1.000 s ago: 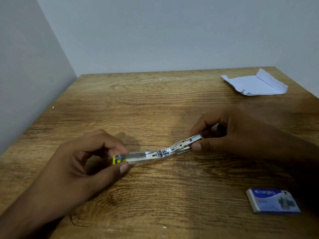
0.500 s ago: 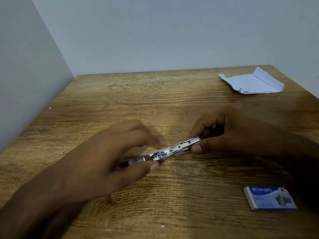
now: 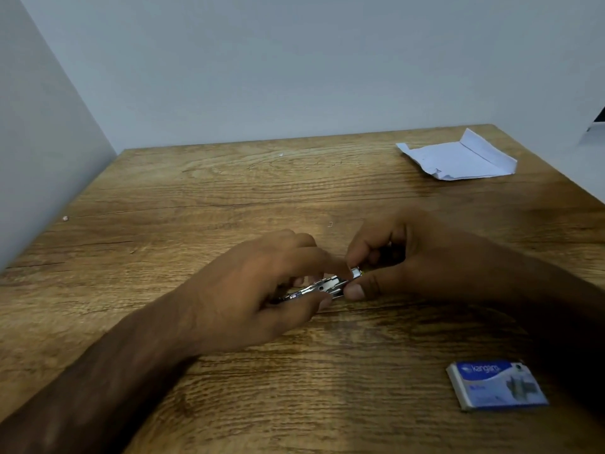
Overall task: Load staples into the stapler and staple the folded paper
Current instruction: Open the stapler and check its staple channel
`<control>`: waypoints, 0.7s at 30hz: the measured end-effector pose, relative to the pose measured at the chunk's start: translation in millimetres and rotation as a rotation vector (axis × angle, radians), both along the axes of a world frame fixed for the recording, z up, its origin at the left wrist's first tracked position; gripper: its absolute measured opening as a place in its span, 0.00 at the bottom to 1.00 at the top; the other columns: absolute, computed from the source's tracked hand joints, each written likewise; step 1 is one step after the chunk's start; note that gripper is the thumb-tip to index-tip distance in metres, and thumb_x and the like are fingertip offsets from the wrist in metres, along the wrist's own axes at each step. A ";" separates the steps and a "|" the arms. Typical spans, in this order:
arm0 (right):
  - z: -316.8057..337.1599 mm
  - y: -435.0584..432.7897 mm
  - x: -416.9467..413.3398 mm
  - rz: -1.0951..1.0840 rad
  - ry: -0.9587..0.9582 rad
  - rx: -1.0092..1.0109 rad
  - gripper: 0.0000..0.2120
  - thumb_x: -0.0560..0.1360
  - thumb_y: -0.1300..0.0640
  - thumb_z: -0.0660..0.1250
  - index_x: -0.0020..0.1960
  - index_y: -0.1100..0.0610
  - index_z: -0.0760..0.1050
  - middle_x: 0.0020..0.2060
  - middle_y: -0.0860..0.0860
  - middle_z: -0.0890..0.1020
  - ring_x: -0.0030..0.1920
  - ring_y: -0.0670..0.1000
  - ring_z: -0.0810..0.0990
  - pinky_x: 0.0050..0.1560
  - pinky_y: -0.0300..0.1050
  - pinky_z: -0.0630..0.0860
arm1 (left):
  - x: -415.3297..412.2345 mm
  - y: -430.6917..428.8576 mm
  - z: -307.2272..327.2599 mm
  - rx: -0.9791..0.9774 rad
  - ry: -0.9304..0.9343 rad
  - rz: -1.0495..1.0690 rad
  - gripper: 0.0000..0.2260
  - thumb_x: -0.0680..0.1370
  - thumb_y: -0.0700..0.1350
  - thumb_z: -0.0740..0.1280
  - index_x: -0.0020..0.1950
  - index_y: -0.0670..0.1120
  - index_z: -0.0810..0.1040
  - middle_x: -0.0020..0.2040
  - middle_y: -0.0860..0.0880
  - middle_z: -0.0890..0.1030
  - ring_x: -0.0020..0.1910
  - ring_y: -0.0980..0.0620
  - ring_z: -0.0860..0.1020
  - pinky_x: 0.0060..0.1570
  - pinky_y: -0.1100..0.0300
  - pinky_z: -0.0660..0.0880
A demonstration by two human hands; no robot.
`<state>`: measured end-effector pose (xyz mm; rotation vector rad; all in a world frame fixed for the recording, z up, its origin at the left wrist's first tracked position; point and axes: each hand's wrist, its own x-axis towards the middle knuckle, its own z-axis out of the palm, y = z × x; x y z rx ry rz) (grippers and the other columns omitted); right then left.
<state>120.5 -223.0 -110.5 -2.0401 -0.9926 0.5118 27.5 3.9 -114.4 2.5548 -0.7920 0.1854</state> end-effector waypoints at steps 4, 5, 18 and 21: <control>0.8 1.0 -0.9 -0.002 0.006 0.018 0.08 0.67 0.46 0.80 0.45 0.41 0.86 0.41 0.49 0.87 0.42 0.52 0.84 0.42 0.57 0.81 | 0.8 -0.2 -0.3 -0.039 0.020 0.018 0.11 0.77 0.46 0.73 0.59 0.54 0.81 0.44 0.62 0.77 0.44 0.59 0.77 0.42 0.61 0.74; 0.9 1.1 -1.0 -0.003 0.014 0.020 0.08 0.67 0.46 0.80 0.45 0.42 0.86 0.41 0.49 0.87 0.42 0.52 0.84 0.43 0.57 0.81 | 1.3 -0.9 -0.1 -0.032 0.021 0.023 0.11 0.77 0.46 0.72 0.59 0.54 0.81 0.43 0.63 0.76 0.43 0.60 0.76 0.42 0.65 0.72; -0.3 1.9 -1.7 -0.007 0.022 0.034 0.07 0.67 0.47 0.81 0.43 0.41 0.86 0.40 0.47 0.88 0.41 0.49 0.85 0.42 0.53 0.83 | 4.0 -6.1 3.0 -0.061 0.062 0.043 0.05 0.76 0.47 0.73 0.46 0.53 0.78 0.39 0.59 0.76 0.39 0.58 0.76 0.35 0.71 0.67; 0.2 2.9 -1.5 -0.009 0.022 0.025 0.08 0.66 0.46 0.80 0.44 0.42 0.87 0.41 0.47 0.88 0.42 0.50 0.85 0.43 0.57 0.83 | 3.7 -4.6 3.0 -0.109 0.081 0.059 0.07 0.76 0.48 0.74 0.44 0.54 0.76 0.38 0.54 0.77 0.38 0.53 0.78 0.33 0.69 0.70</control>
